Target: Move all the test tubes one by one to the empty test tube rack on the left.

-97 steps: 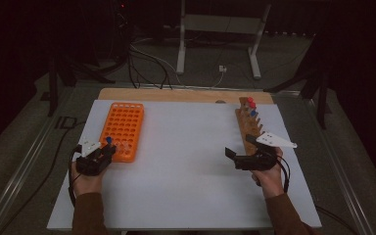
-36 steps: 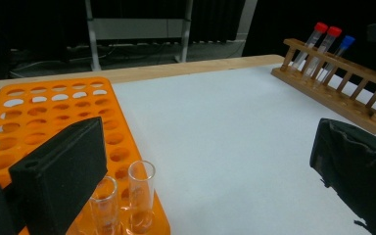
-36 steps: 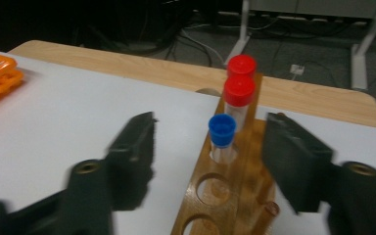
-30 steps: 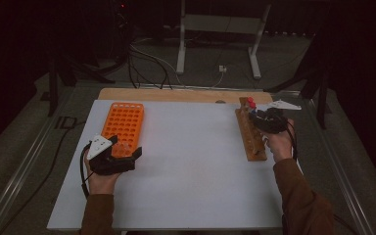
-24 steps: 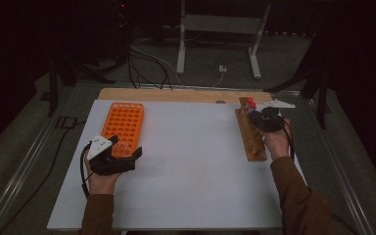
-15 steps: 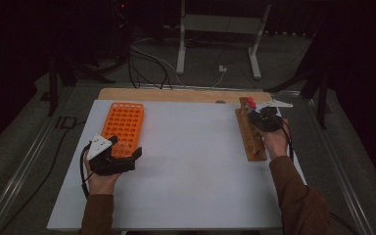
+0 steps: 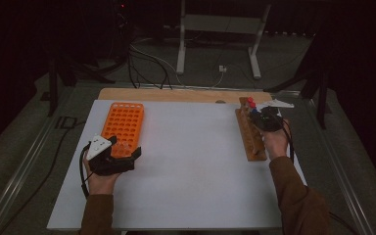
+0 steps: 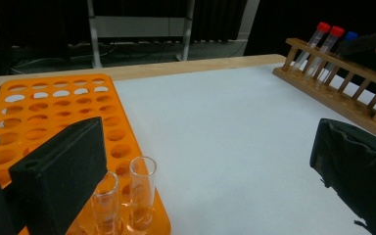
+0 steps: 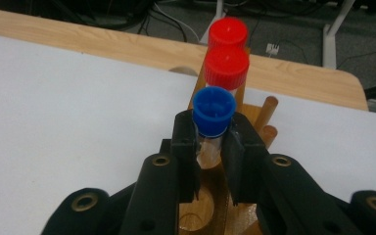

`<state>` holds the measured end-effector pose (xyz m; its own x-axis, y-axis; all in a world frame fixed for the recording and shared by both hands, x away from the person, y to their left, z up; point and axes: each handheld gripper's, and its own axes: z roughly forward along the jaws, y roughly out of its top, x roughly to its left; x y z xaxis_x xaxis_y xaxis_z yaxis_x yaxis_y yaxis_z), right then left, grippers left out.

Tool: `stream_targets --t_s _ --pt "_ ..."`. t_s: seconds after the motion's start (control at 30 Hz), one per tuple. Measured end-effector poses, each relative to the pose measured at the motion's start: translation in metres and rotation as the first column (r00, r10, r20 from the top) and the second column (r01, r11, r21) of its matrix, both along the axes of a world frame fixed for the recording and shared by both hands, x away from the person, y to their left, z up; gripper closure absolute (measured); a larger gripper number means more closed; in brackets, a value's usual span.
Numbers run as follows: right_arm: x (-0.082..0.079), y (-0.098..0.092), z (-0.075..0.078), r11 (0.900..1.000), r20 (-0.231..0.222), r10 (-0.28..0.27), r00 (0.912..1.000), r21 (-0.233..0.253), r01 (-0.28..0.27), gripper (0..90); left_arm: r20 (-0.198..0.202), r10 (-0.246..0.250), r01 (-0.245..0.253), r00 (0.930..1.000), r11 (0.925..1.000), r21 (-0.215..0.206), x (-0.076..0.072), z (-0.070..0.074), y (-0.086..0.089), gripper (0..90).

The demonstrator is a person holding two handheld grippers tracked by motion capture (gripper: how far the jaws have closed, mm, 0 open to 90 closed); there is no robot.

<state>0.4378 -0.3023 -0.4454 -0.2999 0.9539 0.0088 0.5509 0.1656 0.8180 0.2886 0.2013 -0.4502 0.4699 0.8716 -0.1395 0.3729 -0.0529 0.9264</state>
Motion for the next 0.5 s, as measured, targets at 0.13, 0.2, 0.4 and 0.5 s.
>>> stream_targets --t_s 0.13,0.2,0.4,0.5 --pt "-0.005 -0.003 0.008 1.000 0.030 0.002 0.9995 0.011 -0.002 77.2 -0.003 0.002 -0.002 1.0000 1.0000 0.006 0.000 0.000 0.000 1.1" --pt "-0.007 -0.004 0.014 1.000 0.049 0.005 0.9988 0.015 -0.005 77.2 -0.004 0.000 0.000 1.0000 1.0000 0.006 0.000 -0.001 0.000 1.1" --pt "-0.017 -0.007 0.033 1.000 0.108 0.016 0.9941 0.020 -0.018 77.2 -0.004 0.001 -0.001 1.0000 1.0000 0.007 0.000 -0.001 -0.001 1.1" --pt "-0.022 -0.008 0.044 0.999 0.138 0.026 0.9901 0.017 -0.029 77.2 -0.004 0.002 -0.002 1.0000 1.0000 0.009 0.000 -0.001 -0.001 1.1"
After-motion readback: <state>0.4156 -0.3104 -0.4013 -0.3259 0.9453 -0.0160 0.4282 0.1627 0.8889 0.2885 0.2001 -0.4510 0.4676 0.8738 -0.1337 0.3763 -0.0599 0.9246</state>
